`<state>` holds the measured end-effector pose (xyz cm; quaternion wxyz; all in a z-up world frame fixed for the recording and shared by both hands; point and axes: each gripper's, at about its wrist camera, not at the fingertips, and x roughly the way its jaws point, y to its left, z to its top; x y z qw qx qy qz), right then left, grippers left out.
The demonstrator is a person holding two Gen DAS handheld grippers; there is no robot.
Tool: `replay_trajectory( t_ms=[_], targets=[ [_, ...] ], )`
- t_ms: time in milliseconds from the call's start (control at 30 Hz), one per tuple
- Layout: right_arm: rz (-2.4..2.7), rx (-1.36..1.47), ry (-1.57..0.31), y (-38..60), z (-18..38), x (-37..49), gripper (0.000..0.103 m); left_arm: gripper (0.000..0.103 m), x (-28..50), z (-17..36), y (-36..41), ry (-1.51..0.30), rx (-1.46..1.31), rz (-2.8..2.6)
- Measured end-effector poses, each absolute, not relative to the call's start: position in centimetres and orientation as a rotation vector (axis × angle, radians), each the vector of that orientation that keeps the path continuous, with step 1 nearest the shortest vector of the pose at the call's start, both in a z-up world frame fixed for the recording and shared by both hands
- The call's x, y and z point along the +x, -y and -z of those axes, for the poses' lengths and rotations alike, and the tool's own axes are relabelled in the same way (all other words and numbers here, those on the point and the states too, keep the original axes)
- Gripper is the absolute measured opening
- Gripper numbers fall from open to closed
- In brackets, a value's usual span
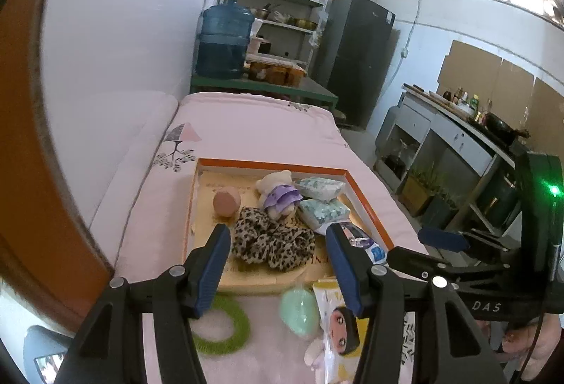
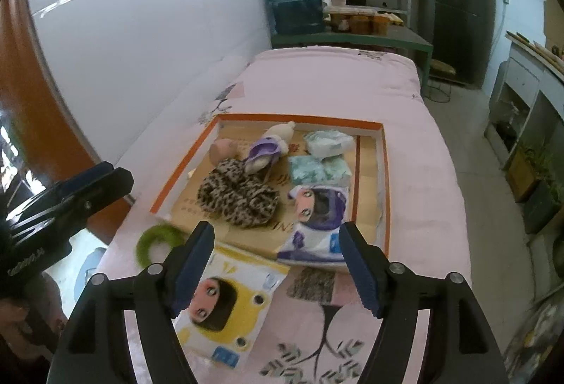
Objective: Organize soft objects
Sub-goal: 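Withdraw both open grippers toward the green ring and yellow wipes pack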
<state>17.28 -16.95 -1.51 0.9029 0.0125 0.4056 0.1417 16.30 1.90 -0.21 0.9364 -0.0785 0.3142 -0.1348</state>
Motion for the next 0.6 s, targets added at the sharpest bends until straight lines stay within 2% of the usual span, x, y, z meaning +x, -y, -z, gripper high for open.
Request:
replay_trajectory(
  t_ms=[600],
  targets=[
    [-0.314, 0.081, -0.859, 15.1, 2.5, 11.7, 0.077, 0.056, 10.3, 1.9, -6.1, -0.597, -0.209, 0.21]
  ],
)
